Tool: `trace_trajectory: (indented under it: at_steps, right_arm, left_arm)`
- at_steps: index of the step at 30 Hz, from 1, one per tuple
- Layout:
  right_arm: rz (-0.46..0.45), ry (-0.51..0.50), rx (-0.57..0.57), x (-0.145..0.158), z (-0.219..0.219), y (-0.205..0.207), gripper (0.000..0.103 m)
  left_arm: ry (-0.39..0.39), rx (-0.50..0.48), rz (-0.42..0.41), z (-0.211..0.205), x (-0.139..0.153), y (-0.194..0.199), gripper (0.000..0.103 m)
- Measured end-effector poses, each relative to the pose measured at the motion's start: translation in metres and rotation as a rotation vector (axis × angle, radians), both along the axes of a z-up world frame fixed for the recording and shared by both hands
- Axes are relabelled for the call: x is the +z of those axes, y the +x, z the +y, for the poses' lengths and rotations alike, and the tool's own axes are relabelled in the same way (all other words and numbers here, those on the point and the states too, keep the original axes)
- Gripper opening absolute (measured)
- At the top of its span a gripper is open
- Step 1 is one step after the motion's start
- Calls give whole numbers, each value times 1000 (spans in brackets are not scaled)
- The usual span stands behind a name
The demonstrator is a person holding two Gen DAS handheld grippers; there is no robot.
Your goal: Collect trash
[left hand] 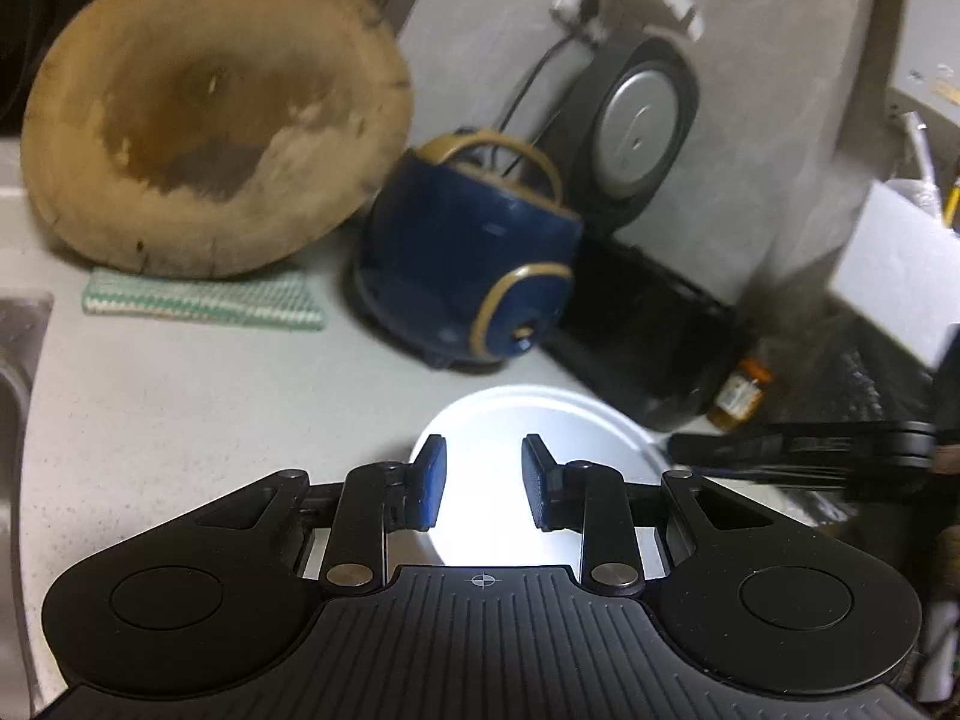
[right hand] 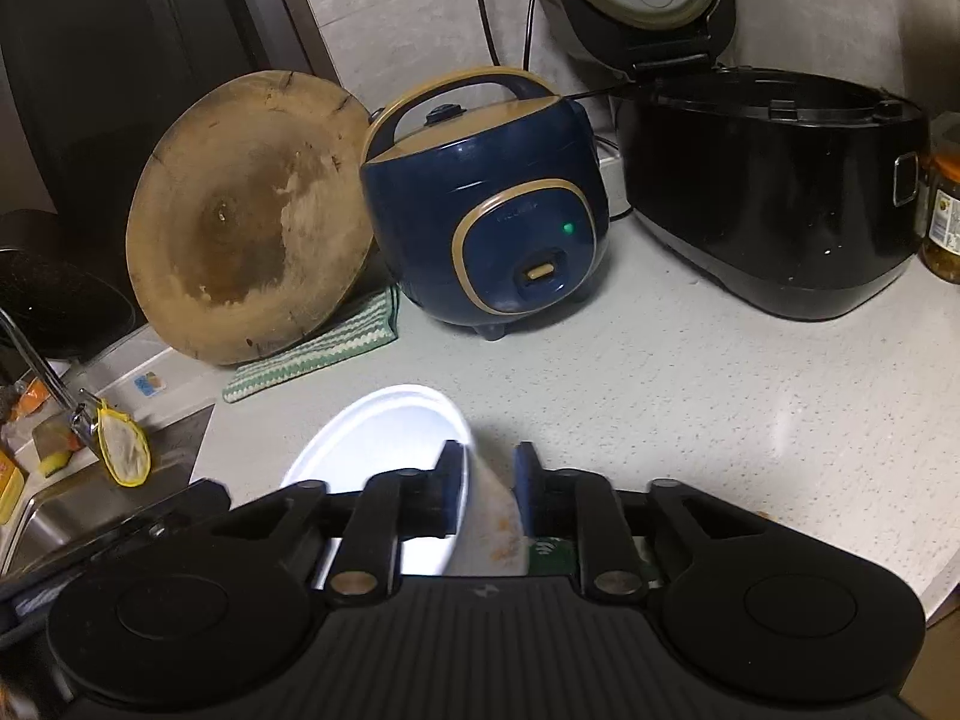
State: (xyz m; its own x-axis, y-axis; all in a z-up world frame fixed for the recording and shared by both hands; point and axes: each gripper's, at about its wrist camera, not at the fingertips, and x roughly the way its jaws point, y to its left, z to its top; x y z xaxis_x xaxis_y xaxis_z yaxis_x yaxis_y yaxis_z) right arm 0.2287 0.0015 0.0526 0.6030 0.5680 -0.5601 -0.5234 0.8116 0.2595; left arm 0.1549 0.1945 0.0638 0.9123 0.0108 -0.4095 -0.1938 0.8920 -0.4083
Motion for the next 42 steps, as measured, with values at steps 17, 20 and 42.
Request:
trace_trajectory:
  at_steps: [17,20,42]
  right_arm:
    - [-168,-160,-106,-16,-58,-39,74]
    - [-162,-161,-94,-38,-58,-47,74]
    - [-198,-168,-142,-96,-18,-48,57]
  left_arm:
    - [-129,-52,151,11,-50,35,30]
    - [-145,-55,101,12,-44,28,23]
    - [-219,-62,147,17,-63,27,23]
